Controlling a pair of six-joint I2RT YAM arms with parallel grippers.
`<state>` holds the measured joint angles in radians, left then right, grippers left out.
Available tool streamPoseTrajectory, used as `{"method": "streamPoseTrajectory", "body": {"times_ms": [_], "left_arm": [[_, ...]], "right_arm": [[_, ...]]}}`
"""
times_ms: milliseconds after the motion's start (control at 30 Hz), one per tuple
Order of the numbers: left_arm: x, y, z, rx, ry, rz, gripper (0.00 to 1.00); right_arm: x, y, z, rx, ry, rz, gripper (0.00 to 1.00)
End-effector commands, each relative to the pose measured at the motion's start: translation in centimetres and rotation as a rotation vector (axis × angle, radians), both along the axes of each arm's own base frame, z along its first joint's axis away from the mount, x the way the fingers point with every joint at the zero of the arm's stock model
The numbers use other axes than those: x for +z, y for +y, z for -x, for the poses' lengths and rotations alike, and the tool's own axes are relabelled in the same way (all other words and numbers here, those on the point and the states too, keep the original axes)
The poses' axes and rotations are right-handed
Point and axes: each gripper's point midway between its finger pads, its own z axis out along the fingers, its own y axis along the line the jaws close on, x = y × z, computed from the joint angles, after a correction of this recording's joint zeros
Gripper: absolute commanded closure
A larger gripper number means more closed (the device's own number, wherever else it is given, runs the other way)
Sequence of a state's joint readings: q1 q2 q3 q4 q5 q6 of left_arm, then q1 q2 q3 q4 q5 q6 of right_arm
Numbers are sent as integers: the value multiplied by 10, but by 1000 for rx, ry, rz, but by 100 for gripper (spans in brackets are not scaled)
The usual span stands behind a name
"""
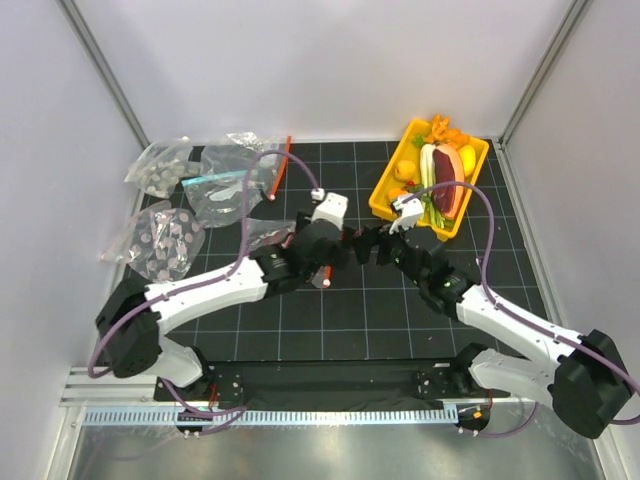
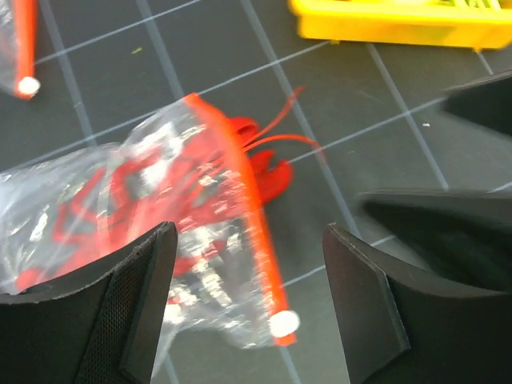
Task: Place the food in the zip-top bag and seal the zipper
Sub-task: Place the fake lobster in the zipper food storage bag.
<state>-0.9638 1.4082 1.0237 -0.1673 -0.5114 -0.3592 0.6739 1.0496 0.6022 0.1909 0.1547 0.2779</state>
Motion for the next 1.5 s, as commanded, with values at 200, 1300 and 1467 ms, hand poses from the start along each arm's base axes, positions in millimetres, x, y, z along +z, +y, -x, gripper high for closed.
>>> {"method": "streamPoseTrajectory", "body": {"times_ms": [200,1300,1467], "left_arm": [[-45,-36,-15,39,31,-331,23],[-64,57,4,152,149,-496,100],[-55,55,4,166,123,-432,100]], "right_arm": [[17,-56,-7,-257,-20,-229,14],[-69,19,-16,50,367,-370,20],[-95,41,-13,116,476,-457,16]]}}
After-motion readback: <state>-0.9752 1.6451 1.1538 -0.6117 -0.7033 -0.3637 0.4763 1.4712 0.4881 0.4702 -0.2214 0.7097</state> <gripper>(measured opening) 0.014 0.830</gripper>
